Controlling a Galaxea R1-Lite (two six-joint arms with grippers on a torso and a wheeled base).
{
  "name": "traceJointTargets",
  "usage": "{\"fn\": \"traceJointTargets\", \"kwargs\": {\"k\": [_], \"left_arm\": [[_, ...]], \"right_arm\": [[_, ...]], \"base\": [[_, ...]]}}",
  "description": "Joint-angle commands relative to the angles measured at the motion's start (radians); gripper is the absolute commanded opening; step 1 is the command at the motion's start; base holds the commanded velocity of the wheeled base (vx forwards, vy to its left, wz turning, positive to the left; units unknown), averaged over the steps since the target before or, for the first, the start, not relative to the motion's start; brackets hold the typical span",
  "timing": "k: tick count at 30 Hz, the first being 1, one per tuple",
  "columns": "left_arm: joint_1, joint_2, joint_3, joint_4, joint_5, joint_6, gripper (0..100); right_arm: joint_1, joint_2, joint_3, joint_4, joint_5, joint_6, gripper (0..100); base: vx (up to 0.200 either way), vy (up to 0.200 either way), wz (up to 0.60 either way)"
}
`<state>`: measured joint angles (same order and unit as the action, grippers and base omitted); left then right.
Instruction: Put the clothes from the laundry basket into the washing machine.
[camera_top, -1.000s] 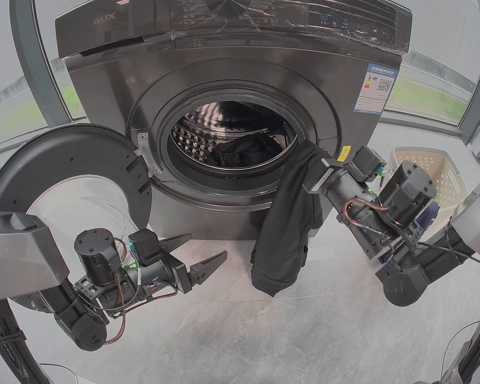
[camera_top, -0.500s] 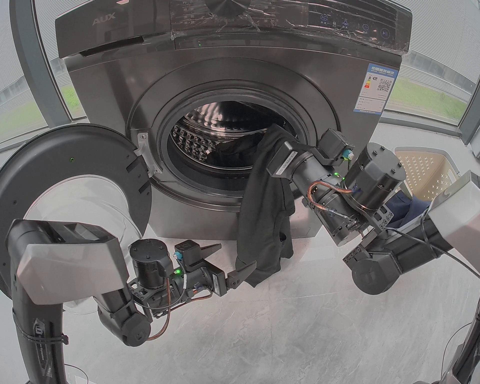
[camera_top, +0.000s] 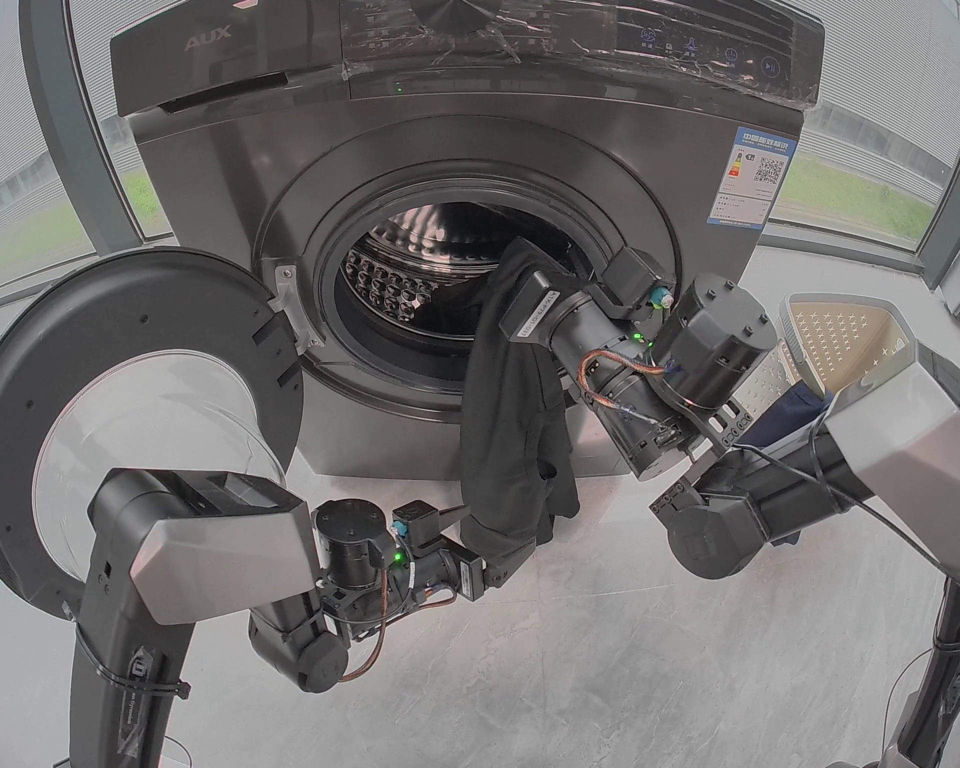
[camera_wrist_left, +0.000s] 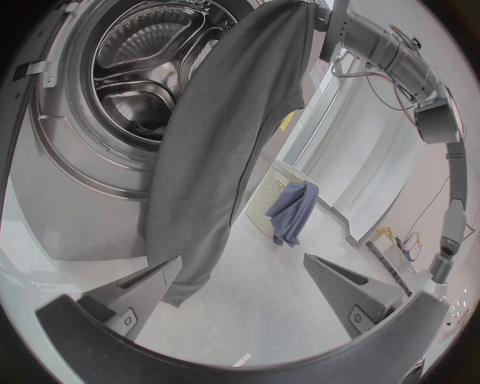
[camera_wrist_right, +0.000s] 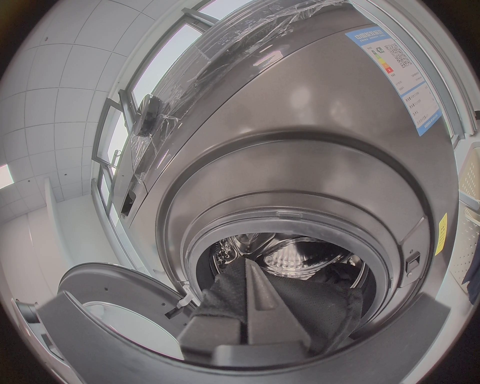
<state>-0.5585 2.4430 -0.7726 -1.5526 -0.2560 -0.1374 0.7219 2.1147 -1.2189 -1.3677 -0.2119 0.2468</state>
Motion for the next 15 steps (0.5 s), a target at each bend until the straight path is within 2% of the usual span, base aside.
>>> {"fn": "traceJointTargets", "kwargs": {"k": [1,11,15], "left_arm": [[0.005,0.108,-0.137,-0.006,0.026,-0.005,100],[0.005,0.232,-0.284,0.000,0.041,-0.011,100],[0.015,0.298,-0.402,0.002,0.104,-0.011,100]], "right_arm": [[0.016,0.007,-0.007,-0.010,-0.001,0.002,0],[0.031,0.014,-0.008,-0.044,-0.001,0.002,0],[0.036,0.024,0.001,-0.070,-0.001,0.000,0]], "base": [[0.000,0.000,0.00],[0.000,0.000,0.00],[0.000,0.000,0.00]]}}
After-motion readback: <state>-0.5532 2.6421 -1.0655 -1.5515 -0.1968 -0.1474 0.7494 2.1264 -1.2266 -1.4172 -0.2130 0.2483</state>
